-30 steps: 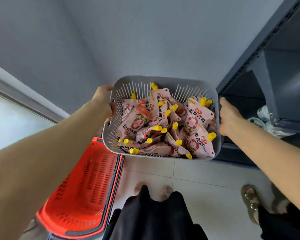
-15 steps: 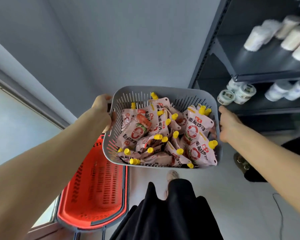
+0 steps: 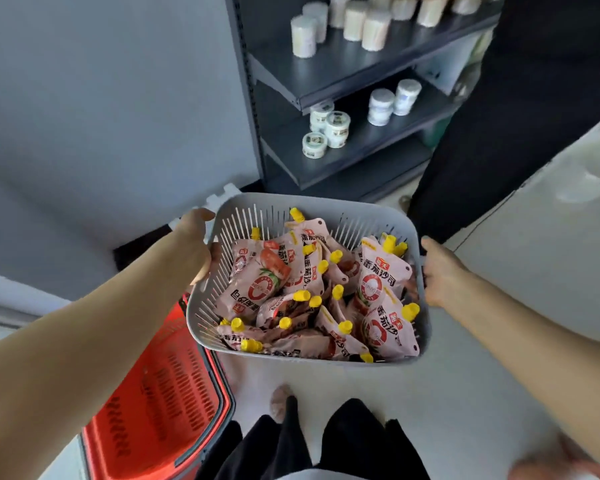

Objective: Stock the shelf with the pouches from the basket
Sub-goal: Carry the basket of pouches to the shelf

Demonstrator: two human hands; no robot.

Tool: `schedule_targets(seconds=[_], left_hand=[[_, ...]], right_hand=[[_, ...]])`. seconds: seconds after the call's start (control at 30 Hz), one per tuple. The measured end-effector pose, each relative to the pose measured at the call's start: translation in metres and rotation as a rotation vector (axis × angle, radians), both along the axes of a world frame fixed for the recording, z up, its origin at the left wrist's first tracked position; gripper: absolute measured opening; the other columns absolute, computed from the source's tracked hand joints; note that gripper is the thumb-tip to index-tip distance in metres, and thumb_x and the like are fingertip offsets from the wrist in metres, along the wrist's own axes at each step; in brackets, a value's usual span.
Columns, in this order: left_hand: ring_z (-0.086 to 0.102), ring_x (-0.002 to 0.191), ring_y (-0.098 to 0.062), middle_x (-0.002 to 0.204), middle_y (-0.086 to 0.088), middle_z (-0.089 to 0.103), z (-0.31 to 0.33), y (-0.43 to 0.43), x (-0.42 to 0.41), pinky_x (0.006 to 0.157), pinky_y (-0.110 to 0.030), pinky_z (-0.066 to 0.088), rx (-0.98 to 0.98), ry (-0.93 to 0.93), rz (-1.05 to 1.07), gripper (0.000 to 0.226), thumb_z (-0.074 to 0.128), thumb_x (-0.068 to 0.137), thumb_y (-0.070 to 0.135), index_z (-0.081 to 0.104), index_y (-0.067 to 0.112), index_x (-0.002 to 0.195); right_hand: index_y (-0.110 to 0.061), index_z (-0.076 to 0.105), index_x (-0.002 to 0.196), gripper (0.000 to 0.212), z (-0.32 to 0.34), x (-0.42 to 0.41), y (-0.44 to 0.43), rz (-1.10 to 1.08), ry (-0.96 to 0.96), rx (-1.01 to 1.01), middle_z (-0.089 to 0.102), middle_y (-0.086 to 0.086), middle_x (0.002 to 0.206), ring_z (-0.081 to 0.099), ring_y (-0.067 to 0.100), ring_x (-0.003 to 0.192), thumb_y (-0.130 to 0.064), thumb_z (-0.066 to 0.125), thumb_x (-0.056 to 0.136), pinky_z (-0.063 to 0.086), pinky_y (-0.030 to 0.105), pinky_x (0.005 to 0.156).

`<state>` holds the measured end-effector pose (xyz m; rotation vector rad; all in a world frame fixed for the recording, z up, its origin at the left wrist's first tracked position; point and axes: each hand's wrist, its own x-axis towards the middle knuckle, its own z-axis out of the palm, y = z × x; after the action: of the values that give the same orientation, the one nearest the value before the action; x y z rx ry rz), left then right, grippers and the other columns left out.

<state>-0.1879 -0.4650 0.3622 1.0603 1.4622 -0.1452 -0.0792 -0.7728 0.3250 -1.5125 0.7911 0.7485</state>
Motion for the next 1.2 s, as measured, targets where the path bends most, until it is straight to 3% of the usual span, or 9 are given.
schedule_targets(seconds=[0.1, 0.3, 0.57, 0.7, 0.83, 0.97, 1.03, 1.1, 1.2], left_hand=[[0.044, 0.052, -0.015, 0.073, 0.000, 0.052, 0.000, -0.057, 0.029, 0.049, -0.026, 0.037, -0.006, 0.027, -0.125, 0.055, 0.055, 0.073, 0.050, 0.054, 0.016, 0.116], [0.046, 0.049, -0.014, 0.073, 0.001, 0.054, 0.008, -0.187, 0.094, 0.041, -0.019, 0.037, -0.018, 0.009, -0.308, 0.024, 0.057, 0.074, 0.039, 0.054, 0.017, 0.085], [0.045, 0.051, -0.013, 0.066, 0.000, 0.048, 0.015, -0.343, 0.173, 0.048, -0.022, 0.039, -0.112, -0.037, -0.487, 0.027, 0.057, 0.079, 0.041, 0.049, 0.017, 0.088], [0.045, 0.058, -0.011, 0.073, -0.001, 0.051, 0.008, -0.403, 0.226, 0.053, -0.022, 0.041, -0.105, -0.064, -0.572, 0.019, 0.060, 0.075, 0.033, 0.054, 0.017, 0.084], [0.041, 0.047, -0.010, 0.045, 0.000, 0.050, -0.007, -0.458, 0.288, 0.043, -0.018, 0.037, -0.118, -0.097, -0.686, 0.021, 0.056, 0.079, 0.020, 0.050, 0.014, 0.060], [0.038, 0.045, -0.010, 0.060, 0.002, 0.043, -0.030, -0.509, 0.350, 0.032, -0.009, 0.036, -0.111, -0.065, -0.773, 0.019, 0.054, 0.081, 0.015, 0.046, 0.018, 0.065], [0.038, 0.046, -0.009, 0.061, 0.004, 0.044, -0.032, -0.539, 0.372, 0.033, -0.006, 0.033, -0.092, -0.053, -0.835, 0.019, 0.054, 0.084, 0.016, 0.047, 0.019, 0.067], [0.034, 0.046, -0.011, 0.060, 0.002, 0.039, -0.033, -0.571, 0.393, 0.036, -0.012, 0.027, -0.070, -0.063, -0.926, 0.026, 0.050, 0.087, 0.012, 0.044, 0.018, 0.062], [0.034, 0.046, -0.011, 0.059, 0.002, 0.039, -0.035, -0.617, 0.424, 0.036, -0.013, 0.026, -0.034, -0.030, -0.984, 0.029, 0.051, 0.089, 0.015, 0.042, 0.018, 0.061]], right_hand=[[-0.019, 0.047, 0.063, 0.030, 0.003, -0.006, -0.067, -0.070, 0.000, 0.017, 0.049, -0.001, 0.035, 0.048, 0.012, 0.029, -0.037, 0.045, 0.086, 0.038, 0.017, 0.034], [-0.013, 0.053, 0.077, 0.030, 0.028, -0.011, -0.195, -0.314, -0.046, 0.004, 0.054, 0.005, 0.066, 0.052, 0.016, 0.057, -0.040, 0.048, 0.090, 0.040, 0.024, 0.056], [-0.019, 0.040, 0.058, 0.032, 0.040, 0.008, -0.341, -0.525, -0.157, -0.066, 0.039, 0.000, 0.043, 0.032, 0.013, 0.038, -0.029, 0.047, 0.087, 0.018, 0.021, 0.046], [-0.020, 0.040, 0.062, 0.032, 0.023, 0.023, -0.402, -0.616, -0.144, -0.107, 0.042, -0.001, 0.048, 0.034, 0.012, 0.036, -0.035, 0.043, 0.090, 0.025, 0.013, 0.038], [-0.017, 0.035, 0.060, 0.037, 0.003, 0.041, -0.449, -0.770, -0.058, -0.104, 0.036, 0.002, 0.043, 0.026, 0.016, 0.039, -0.032, 0.037, 0.093, 0.020, 0.013, 0.039], [-0.019, 0.042, 0.073, 0.022, -0.028, 0.058, -0.497, -0.943, 0.007, -0.157, 0.046, 0.006, 0.047, 0.038, 0.014, 0.020, -0.017, 0.030, 0.091, 0.036, 0.013, 0.033], [-0.023, 0.048, 0.086, 0.015, -0.047, 0.064, -0.525, -0.984, 0.035, -0.210, 0.051, 0.005, 0.044, 0.044, 0.016, 0.025, -0.021, 0.034, 0.090, 0.043, 0.019, 0.041], [-0.024, 0.053, 0.097, 0.017, -0.055, 0.074, -0.547, -1.029, 0.062, -0.200, 0.058, 0.005, 0.060, 0.050, 0.018, 0.040, -0.022, 0.040, 0.088, 0.047, 0.024, 0.052], [-0.018, 0.053, 0.087, 0.013, -0.047, 0.099, -0.578, -1.033, 0.122, -0.180, 0.057, 0.004, 0.066, 0.048, 0.014, 0.031, -0.023, 0.041, 0.090, 0.045, 0.019, 0.041]])
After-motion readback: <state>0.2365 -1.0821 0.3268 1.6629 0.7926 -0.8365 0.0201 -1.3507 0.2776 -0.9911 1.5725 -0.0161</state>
